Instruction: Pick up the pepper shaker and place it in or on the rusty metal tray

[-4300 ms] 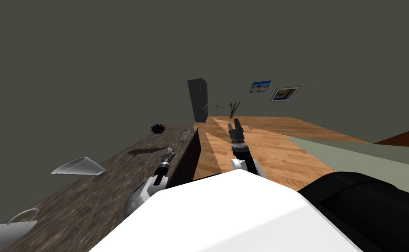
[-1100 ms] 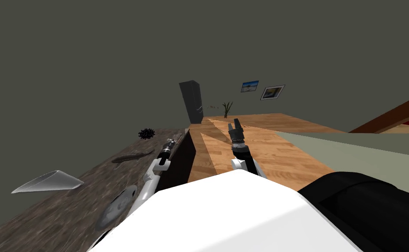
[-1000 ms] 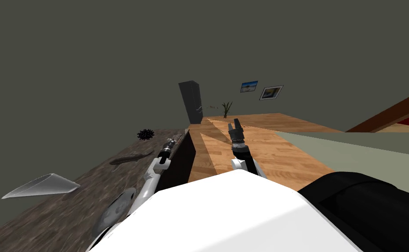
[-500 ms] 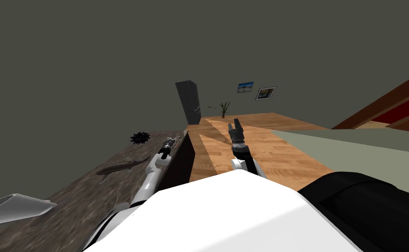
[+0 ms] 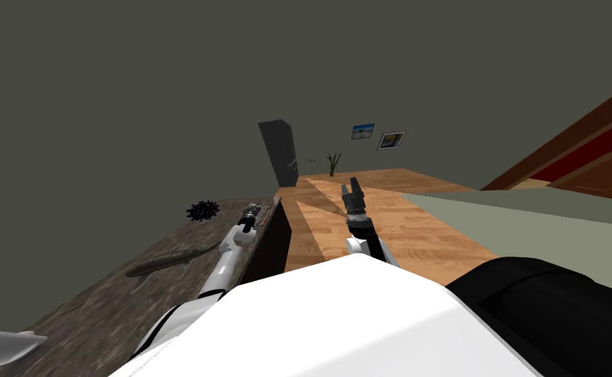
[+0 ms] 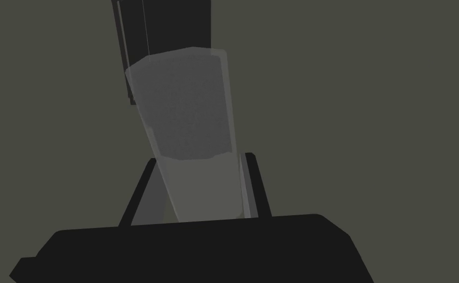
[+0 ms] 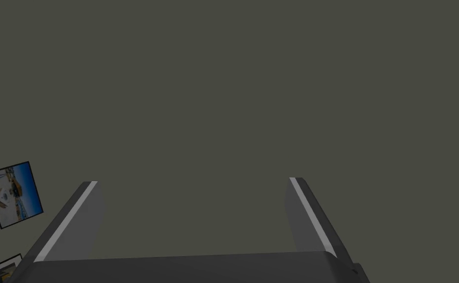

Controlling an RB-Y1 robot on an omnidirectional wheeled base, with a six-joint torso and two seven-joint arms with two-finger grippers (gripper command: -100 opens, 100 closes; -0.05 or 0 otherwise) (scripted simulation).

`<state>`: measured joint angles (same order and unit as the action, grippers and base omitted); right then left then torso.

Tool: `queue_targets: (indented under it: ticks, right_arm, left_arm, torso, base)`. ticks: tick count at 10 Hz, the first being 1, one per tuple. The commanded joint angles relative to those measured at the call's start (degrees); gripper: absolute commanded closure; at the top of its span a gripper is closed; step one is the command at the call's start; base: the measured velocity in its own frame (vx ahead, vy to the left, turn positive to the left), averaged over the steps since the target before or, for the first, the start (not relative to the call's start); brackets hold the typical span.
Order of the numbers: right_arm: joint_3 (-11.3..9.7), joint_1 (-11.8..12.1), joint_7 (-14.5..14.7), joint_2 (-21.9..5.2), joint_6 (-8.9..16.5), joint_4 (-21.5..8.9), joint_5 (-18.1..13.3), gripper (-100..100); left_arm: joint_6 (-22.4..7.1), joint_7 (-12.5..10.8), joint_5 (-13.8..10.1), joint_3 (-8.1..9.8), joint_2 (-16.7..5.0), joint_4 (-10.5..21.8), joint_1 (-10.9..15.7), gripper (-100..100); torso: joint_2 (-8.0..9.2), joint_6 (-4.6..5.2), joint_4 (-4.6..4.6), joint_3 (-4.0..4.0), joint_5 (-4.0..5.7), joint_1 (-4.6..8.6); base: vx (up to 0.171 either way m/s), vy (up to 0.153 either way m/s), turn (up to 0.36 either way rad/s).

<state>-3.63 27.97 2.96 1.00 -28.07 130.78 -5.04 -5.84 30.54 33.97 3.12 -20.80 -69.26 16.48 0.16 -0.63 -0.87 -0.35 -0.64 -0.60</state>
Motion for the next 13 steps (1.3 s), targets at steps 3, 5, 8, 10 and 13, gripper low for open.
queue_targets:
  ticks: [3, 5, 8, 10, 13]
  right_arm:
    - [0.00, 0.00, 0.00, 0.00, 0.00, 0.00, 0.00, 0]
    - [0.00, 0.00, 0.00, 0.00, 0.00, 0.00, 0.00, 0]
    - [-0.01, -0.02, 0.00, 0.00, 0.00, 0.00, 0.00, 0]
    - [0.00, -0.02, 0.00, 0.00, 0.00, 0.00, 0.00, 0]
    - [0.00, -0.01, 0.00, 0.00, 0.00, 0.00, 0.00, 0]
  left_arm:
    - [0.02, 0.00, -0.01, 0.00, 0.00, -0.01, -0.01, -100]
    - [0.02, 0.00, -0.01, 0.00, 0.00, -0.01, -0.01, -100]
    - [-3.61, -0.20, -1.39, -1.31, -1.69, 0.28, 2.93, -100]
    - [-6.03, -0.34, -2.32, -2.19, -2.81, 0.48, 4.89, -100]
    - [-9.66, -0.54, -3.71, -3.50, -4.50, 0.77, 7.84, -100]
  torso:
    - [0.13, 0.00, 0.04, 0.08, 0.03, 0.12]
    - [0.16, 0.00, 0.04, 0.10, 0.04, 0.14]
    - [0.31, 0.04, 0.08, 0.18, 0.03, 0.08]
    - [0.54, 0.01, 0.13, 0.32, 0.01, -0.01]
    - [0.43, 0.01, 0.11, 0.26, 0.02, 0.04]
  base:
    - [0.002, 0.002, 0.001]
    - [0.000, 0.000, 0.000]
    - [-0.051, 0.023, -0.092]
    - [-0.099, 0.040, -0.101]
    - [-0.066, 0.026, -0.097]
